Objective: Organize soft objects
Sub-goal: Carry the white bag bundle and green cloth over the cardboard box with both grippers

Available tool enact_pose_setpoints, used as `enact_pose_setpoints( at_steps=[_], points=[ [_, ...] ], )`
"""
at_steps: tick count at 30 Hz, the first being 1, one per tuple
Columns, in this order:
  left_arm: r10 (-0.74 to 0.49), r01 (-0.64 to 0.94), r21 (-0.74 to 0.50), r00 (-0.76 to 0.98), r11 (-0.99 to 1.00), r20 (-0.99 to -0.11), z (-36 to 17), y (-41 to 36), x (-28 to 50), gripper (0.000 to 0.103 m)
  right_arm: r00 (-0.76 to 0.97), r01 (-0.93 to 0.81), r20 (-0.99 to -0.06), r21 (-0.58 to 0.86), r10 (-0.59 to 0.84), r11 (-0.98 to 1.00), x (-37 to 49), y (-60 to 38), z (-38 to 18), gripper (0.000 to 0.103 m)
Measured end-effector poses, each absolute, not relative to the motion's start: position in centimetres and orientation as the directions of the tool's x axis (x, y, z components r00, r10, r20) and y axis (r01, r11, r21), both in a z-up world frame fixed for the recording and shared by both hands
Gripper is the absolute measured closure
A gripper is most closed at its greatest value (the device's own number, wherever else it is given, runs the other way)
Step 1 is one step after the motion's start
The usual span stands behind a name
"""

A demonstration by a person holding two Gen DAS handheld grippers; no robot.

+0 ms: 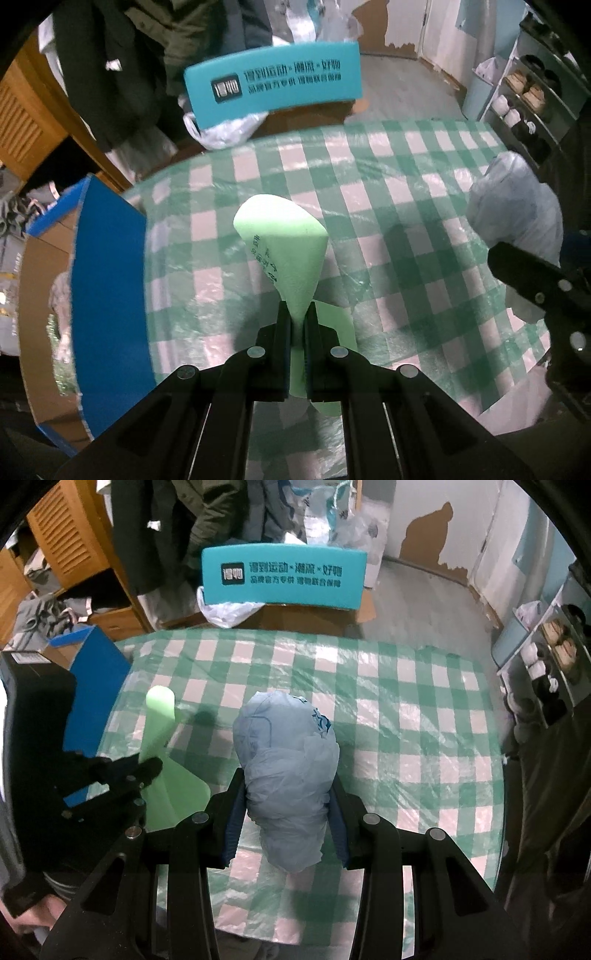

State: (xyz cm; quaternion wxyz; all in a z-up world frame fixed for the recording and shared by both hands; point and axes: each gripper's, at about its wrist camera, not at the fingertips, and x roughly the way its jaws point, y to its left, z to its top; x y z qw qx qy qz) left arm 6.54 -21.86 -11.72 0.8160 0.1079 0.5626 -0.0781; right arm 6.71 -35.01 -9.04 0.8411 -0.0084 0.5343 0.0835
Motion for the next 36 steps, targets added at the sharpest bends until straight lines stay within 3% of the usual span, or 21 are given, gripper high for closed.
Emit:
enact_pose_setpoints(
  at_steps=[18, 36],
  points=[
    [0.026, 0.207, 0.148, 0.497, 0.967, -0.867, -6.2, -18.0, 5.5, 0.098, 0.484, -0.220, -0.860, 0.058, 0.160, 0.974, 5.3, -32.4, -5.4, 0.063],
    [0.095, 0.131, 0.202, 0.562, 0.971, -0.822, -3.8, -12.9, 4.8, 0.098, 0.496, -0.318, -0.841, 0.054, 0.214, 0.947, 5.3, -27.4, -3.3, 0.063]
  ],
)
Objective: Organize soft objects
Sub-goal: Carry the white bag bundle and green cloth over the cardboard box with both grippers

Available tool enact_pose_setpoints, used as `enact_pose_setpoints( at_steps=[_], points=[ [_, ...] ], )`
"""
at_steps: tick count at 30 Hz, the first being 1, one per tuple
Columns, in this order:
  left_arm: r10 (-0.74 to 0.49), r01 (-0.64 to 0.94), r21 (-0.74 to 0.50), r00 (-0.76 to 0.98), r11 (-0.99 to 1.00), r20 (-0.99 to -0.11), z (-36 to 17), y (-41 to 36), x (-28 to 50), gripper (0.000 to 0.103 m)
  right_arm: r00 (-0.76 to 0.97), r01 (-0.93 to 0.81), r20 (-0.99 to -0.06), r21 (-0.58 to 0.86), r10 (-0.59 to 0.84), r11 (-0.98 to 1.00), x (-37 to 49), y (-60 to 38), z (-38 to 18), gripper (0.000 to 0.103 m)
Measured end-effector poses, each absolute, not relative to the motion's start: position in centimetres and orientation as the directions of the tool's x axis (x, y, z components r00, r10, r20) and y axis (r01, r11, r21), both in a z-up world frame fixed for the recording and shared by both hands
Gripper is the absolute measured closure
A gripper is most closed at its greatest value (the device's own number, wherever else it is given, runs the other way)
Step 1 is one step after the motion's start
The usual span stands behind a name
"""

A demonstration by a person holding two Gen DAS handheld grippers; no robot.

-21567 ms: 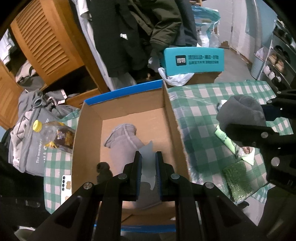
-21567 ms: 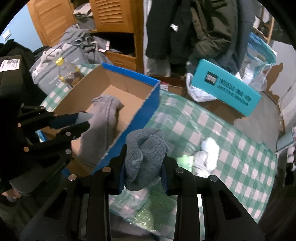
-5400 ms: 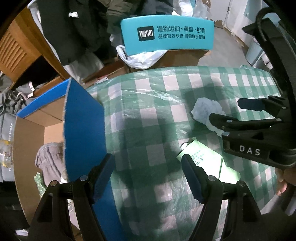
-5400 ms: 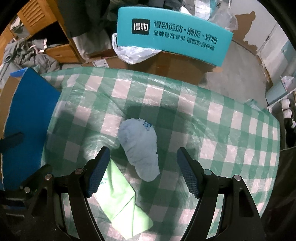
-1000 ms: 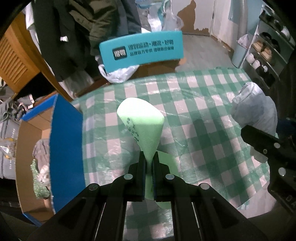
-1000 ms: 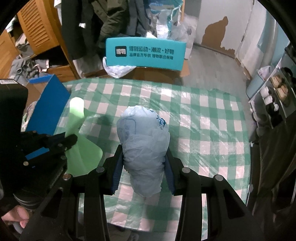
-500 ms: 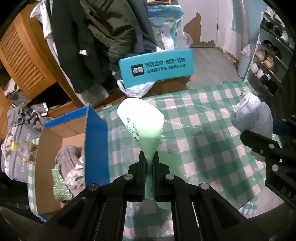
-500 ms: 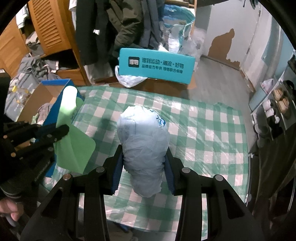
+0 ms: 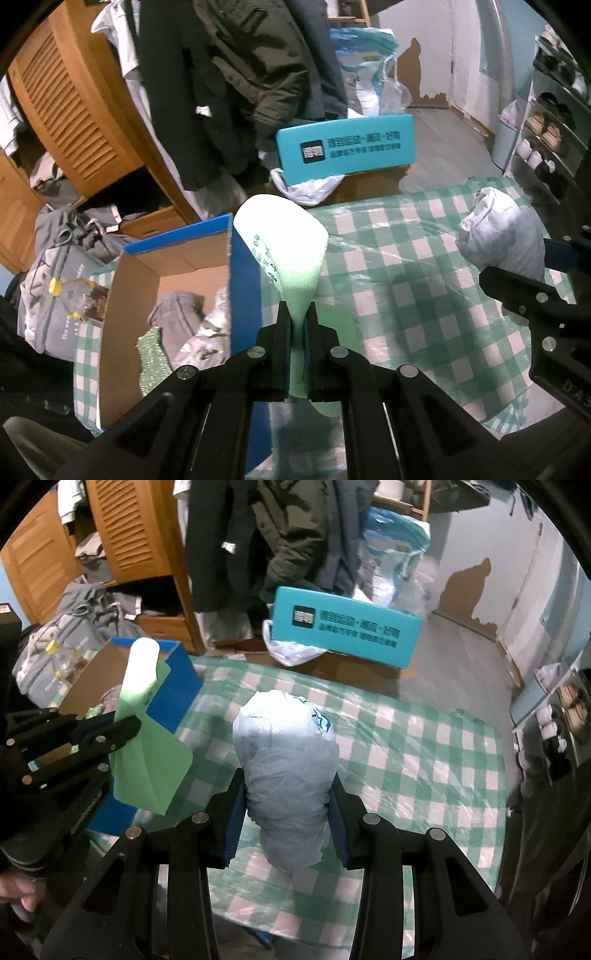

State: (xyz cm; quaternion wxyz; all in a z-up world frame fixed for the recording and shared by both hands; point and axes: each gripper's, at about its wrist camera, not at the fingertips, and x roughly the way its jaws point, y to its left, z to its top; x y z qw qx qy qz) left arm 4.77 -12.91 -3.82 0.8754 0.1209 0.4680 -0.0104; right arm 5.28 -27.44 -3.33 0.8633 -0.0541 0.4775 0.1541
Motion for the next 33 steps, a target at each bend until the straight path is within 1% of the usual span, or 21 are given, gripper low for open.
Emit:
enact_pose_setpoints(
  at_steps=[17, 33],
  points=[
    [0.125, 0.026, 0.173, 0.585, 0.985, -0.801, -1.9, -5.5, 4.1, 0.098, 0.479, -0.430, -0.827, 0.072, 0.295, 0.900, 6.1, -20.2, -2.0, 0.063],
    [0.159, -0.085, 0.135, 0.557, 0.987, -0.815, -2.6, 2.1, 3.7, 0.097, 0.432, -0.514, -0.834, 0.085, 0.343, 0.854, 7.3, -13.1, -2.1, 0.064]
  ],
)
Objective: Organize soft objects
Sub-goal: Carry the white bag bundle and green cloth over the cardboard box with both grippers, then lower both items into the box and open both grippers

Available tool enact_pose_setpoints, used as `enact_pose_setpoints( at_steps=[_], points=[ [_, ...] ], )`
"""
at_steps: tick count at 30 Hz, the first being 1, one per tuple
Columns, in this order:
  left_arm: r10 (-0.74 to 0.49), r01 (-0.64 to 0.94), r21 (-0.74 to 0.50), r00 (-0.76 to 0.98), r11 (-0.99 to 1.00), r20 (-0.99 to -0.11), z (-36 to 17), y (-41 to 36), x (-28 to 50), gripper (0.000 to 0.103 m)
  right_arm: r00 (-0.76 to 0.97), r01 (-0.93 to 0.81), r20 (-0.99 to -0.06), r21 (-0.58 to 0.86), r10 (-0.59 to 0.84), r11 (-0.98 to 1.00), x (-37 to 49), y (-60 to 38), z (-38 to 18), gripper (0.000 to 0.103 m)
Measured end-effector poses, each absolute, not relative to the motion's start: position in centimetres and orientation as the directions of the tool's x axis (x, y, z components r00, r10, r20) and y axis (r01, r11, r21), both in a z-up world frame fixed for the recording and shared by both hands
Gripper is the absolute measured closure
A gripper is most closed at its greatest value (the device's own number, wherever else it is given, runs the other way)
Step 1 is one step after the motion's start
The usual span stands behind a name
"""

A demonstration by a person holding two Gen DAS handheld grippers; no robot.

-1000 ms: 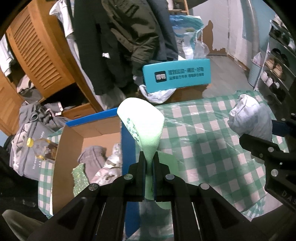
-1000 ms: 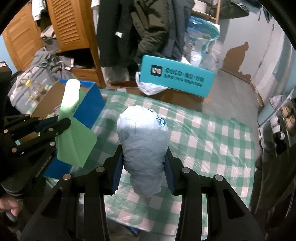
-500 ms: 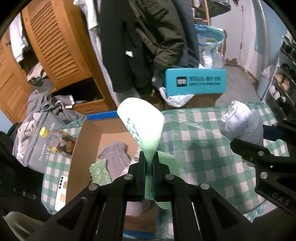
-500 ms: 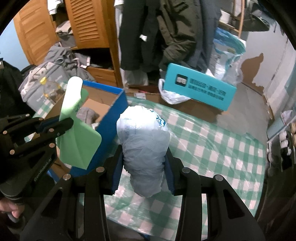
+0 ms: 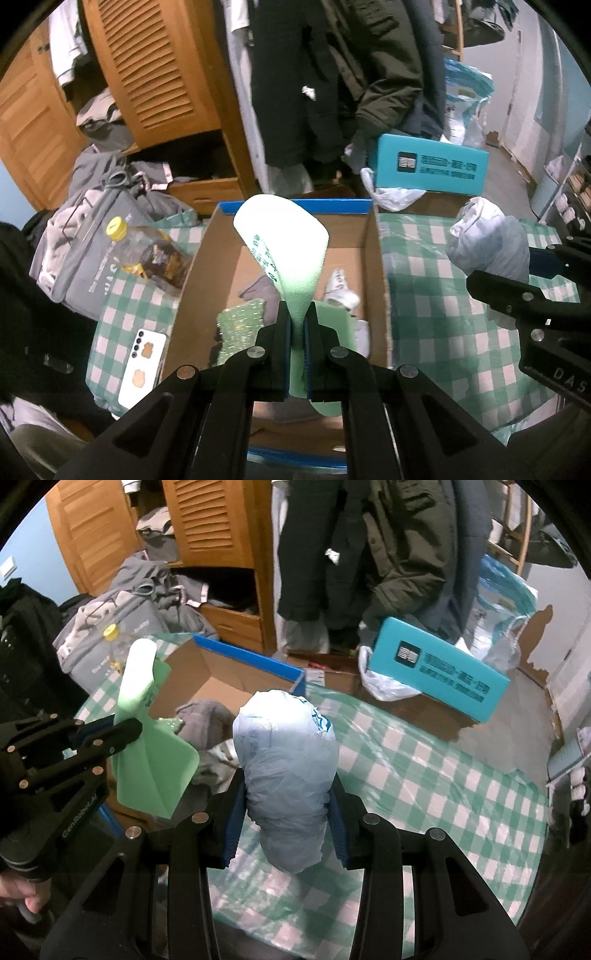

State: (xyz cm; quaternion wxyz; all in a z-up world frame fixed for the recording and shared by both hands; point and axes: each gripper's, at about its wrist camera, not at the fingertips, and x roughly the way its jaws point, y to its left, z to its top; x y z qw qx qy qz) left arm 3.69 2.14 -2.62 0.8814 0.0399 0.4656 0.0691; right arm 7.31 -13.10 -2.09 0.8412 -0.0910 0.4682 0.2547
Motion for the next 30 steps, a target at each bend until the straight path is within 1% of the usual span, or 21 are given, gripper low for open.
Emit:
enact_pose_setpoints(
  at_steps=[7, 20, 30],
  points=[
    [0.208, -0.128, 0.164, 0.543, 0.978, -0.814, -3.3, 4.5, 3.8, 0.097, 0.407, -0.543, -0.842, 0.089, 0.355, 0.835, 7.6, -10.2, -2.6, 0.064],
    [0.227, -0.169, 0.165, 0.480, 0.972, -0.847, -6.0, 7.8, 4.5, 0.097, 0.365, -0.581, -0.859, 0.092, 0.359, 0.809, 8.5, -5.8, -4.0, 0.063],
    [0.241, -0.183, 0.175, 0.447, 0.967, -0.861, -7.3, 8.6, 4.6, 0.096, 0.312, -0.590, -0.873, 0.131, 0.375, 0.797, 9.6, -3.8, -5.7, 0.063]
  ],
)
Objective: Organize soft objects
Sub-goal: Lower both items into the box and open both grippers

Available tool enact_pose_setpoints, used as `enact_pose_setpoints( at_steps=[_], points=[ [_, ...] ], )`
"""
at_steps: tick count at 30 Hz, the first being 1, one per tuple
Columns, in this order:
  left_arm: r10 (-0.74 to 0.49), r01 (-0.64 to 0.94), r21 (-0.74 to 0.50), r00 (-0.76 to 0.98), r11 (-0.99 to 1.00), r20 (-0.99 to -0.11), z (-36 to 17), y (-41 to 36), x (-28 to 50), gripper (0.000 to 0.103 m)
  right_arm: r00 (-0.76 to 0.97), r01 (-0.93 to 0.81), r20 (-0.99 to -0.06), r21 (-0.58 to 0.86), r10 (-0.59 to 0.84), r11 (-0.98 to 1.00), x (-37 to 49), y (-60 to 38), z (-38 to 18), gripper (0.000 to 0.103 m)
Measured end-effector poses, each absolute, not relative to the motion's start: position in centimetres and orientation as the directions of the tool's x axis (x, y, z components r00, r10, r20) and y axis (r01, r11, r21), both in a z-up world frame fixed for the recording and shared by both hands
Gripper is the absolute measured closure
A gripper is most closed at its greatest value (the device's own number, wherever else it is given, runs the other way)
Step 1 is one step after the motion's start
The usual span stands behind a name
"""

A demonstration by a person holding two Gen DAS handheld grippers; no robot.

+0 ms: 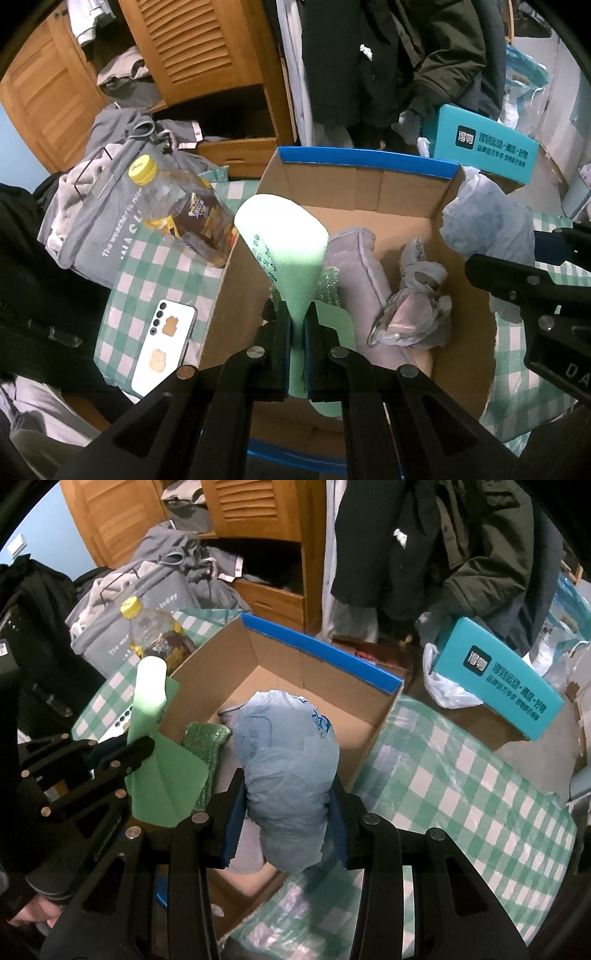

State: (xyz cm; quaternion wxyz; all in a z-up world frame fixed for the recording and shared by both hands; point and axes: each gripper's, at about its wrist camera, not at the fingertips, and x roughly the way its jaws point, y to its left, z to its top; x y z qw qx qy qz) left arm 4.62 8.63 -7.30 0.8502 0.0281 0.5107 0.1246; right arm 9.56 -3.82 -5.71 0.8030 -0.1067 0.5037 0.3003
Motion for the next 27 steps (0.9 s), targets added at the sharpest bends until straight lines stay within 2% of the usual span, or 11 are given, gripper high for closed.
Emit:
enact_pose_setpoints(
  at_steps=[6, 9, 11, 12, 13, 16, 19, 27],
  points=[
    [0.245, -0.185, 0.180, 0.435, 0.966, -0.866, -7.5, 8.7, 4.7, 0.096, 0.304, -0.594, -0.875, 0.135, 0.377, 0.793, 9.8, -3.4, -5.9, 0.061],
    [0.239, -0.187, 0.174, 0.428, 0.967, -0.872, -7.6, 8.8, 4.7, 0.091, 0.305, -0.591, -0.872, 0.144, 0.384, 0.794, 9.9, -3.5, -5.8, 0.059],
    [0.244, -0.191, 0.176, 0.429, 0.966, -0.870, -7.4, 8.8, 4.6, 0.073, 0.306, -0.587, -0.872, 0.144, 0.383, 0.796, 10.0, -3.6, -5.7, 0.058],
    [0.247, -0.194, 0.178, 0.437, 0.965, -0.865, -7.2, 8.7, 4.5, 0.068, 0.307, -0.585, -0.871, 0.145, 0.383, 0.798, 10.0, -3.7, -5.7, 0.057],
    [0.250, -0.195, 0.180, 0.445, 0.964, -0.860, -7.0, 8.7, 4.5, 0.058, 0.308, -0.583, -0.871, 0.146, 0.384, 0.799, 10.0, -3.7, -5.6, 0.053],
    [0.260, -0.195, 0.188, 0.466, 0.963, -0.846, -6.4, 8.5, 4.3, 0.047, 0.313, -0.580, -0.865, 0.152, 0.392, 0.800, 9.9, -4.0, -5.3, 0.046],
    [0.263, -0.195, 0.192, 0.473, 0.962, -0.841, -6.0, 8.5, 4.1, 0.046, 0.322, -0.580, -0.858, 0.155, 0.400, 0.799, 9.9, -4.1, -4.9, 0.041],
    [0.270, -0.193, 0.199, 0.493, 0.961, -0.827, -4.9, 8.4, 3.2, 0.040, 0.353, -0.564, -0.847, 0.147, 0.398, 0.813, 9.6, -5.0, -3.8, 0.039]
  ],
)
